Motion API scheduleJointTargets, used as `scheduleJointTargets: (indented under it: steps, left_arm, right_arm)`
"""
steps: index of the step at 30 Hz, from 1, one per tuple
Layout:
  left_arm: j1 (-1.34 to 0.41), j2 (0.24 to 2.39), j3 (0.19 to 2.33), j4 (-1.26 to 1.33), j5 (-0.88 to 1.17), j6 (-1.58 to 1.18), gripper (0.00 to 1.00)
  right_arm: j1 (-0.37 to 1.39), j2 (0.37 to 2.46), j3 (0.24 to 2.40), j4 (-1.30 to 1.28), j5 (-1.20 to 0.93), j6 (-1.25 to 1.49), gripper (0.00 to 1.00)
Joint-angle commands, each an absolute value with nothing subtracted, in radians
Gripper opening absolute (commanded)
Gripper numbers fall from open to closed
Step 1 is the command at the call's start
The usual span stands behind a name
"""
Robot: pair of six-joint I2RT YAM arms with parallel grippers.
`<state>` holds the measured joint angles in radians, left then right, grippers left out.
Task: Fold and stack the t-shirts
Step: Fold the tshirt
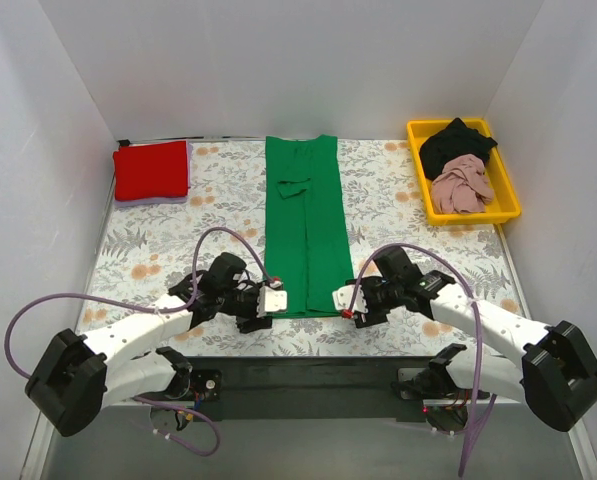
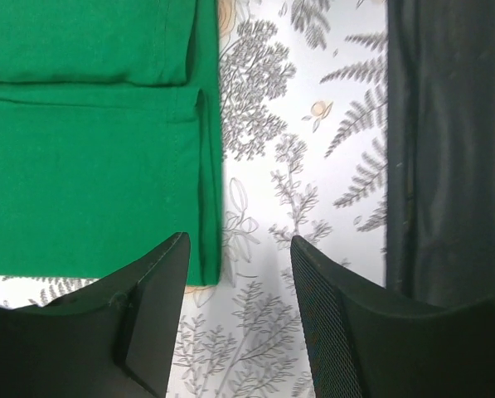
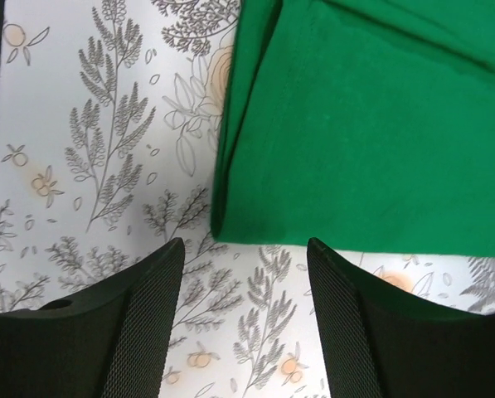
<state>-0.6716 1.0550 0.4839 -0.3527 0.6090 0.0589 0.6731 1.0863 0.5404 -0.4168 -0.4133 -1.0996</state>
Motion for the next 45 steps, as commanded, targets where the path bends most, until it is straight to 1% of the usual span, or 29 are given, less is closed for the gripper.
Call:
scheduleJointTargets:
  steps: [1,4,12,18,20,21,22,23,24,25,26,27,30,34,37,41,44,45]
  left_arm:
    - [-0.678,1.095,0.473,-0.276,0.548,0.224,0.50]
    - [-0.683,1.127,0.457,-0.261,0.546,0.273,0.50]
    - [-0.686,1.172,0.416,-0.193,0.503,0.285,0.50]
    - [-0.686,1.216,0.414,-0.192,0.499,0.310,0.45]
    - [-0.686,1.241,0.425,-0.193,0.499,0.311,0.38]
    - [-0.686,1.249,0.429,-0.193,0.497,0.308,0.33]
    - [-0.686,1.267,0.440,-0.195,0.497,0.305,0.29]
    - [-0.686,1.273,0.443,-0.193,0.495,0.305,0.22]
    - [-0.686,1.278,0.448,-0.193,0.495,0.304,0.18]
    - [-0.686,1.279,0.456,-0.193,0.495,0.302,0.15]
    - [-0.686,1.278,0.462,-0.193,0.497,0.299,0.08]
    - [-0.686,1.275,0.465,-0.193,0.503,0.295,0.06]
    - [-0.693,1.247,0.495,-0.228,0.541,0.262,0.00]
    - [-0.722,1.198,0.523,-0.293,0.572,0.216,0.00]
    - [-0.759,1.129,0.534,-0.374,0.597,0.213,0.00]
    - [-0.882,0.994,0.519,-0.466,0.580,0.181,0.00]
    - [-0.885,0.934,0.549,-0.521,0.585,0.103,0.00]
    - [-0.885,0.931,0.560,-0.526,0.568,0.083,0.00]
  right_arm:
    - [0.678,1.115,0.546,-0.302,-0.468,-1.183,0.66]
    - [0.684,1.144,0.540,-0.296,-0.482,-1.206,0.64]
    - [0.719,1.218,0.525,-0.271,-0.466,-1.236,0.60]
    - [0.750,1.282,0.511,-0.282,-0.433,-1.239,0.49]
    - [0.758,1.299,0.512,-0.285,-0.426,-1.238,0.40]
    - [0.767,1.318,0.514,-0.284,-0.411,-1.235,0.38]
    - [0.770,1.328,0.517,-0.284,-0.405,-1.227,0.32]
    - [0.772,1.351,0.523,-0.284,-0.397,-1.221,0.28]
    - [0.770,1.364,0.532,-0.287,-0.382,-1.213,0.23]
    - [0.770,1.373,0.538,-0.287,-0.373,-1.195,0.10]
    - [0.770,1.382,0.545,-0.287,-0.365,-1.183,0.05]
    - [0.772,1.384,0.549,-0.285,-0.345,-1.166,0.01]
    - [0.788,1.361,0.572,-0.273,-0.292,-1.092,0.01]
    - [0.795,1.290,0.612,-0.317,-0.314,-1.031,0.01]
    - [0.851,1.198,0.606,-0.376,-0.328,-1.017,0.01]
    - [0.987,1.047,0.597,-0.426,-0.333,-0.950,0.01]
    - [1.009,0.985,0.614,-0.439,-0.339,-0.907,0.01]
    - [1.008,0.979,0.627,-0.439,-0.304,-0.910,0.01]
